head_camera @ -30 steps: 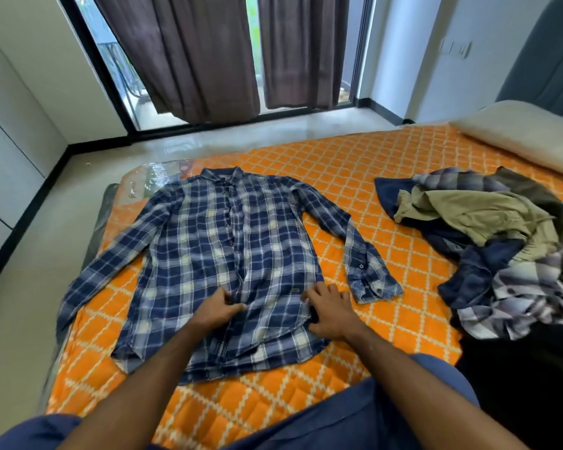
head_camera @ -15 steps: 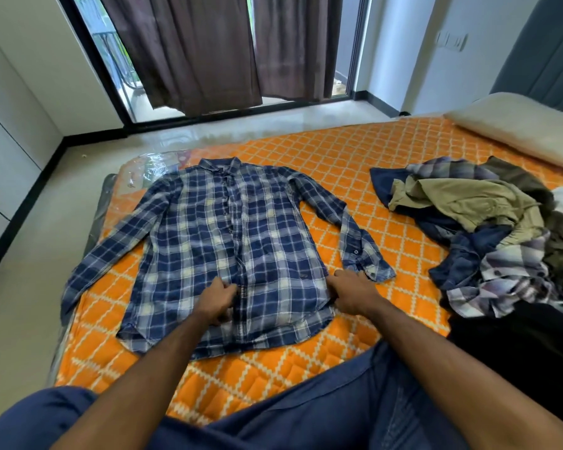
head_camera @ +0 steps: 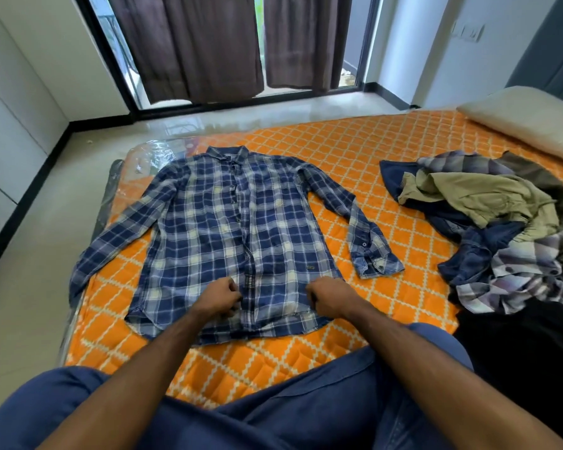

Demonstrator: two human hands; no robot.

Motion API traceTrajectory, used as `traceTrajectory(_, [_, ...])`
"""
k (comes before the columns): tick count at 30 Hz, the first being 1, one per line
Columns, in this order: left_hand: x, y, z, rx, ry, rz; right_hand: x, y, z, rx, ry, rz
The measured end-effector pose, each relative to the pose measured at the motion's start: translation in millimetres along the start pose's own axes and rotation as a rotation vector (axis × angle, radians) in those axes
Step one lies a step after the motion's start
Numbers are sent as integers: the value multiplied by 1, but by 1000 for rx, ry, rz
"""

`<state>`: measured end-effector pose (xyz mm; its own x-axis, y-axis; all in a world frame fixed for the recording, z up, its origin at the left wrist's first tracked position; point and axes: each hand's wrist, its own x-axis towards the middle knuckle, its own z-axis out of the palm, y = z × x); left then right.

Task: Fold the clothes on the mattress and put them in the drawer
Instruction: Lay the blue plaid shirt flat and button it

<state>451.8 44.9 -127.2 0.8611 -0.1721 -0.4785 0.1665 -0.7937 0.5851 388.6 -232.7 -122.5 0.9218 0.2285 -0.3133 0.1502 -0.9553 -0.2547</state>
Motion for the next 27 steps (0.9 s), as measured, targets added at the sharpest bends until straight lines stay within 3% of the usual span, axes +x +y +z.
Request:
traceTrajectory(6, [-6,-21,-30,340,-53,167,26,-58,6,428,120,32])
traceTrajectory(13, [5,-41,-21,344,83,283,78,-120,28,712,193,323])
traceTrajectory(16, [15,-37,-12,393,115,329,88,-122,30,797,197,366])
traceTrajectory(21, [27,-31,-9,331,121,372,73,-74,-10,1315,56,311])
traceTrajectory(23, [32,-30,-7,287,112,376,64,-44,-21,1318,92,362])
traceTrajectory(27, [39,-21,-1,212,114,396,52,-6,-6,1070,161,518])
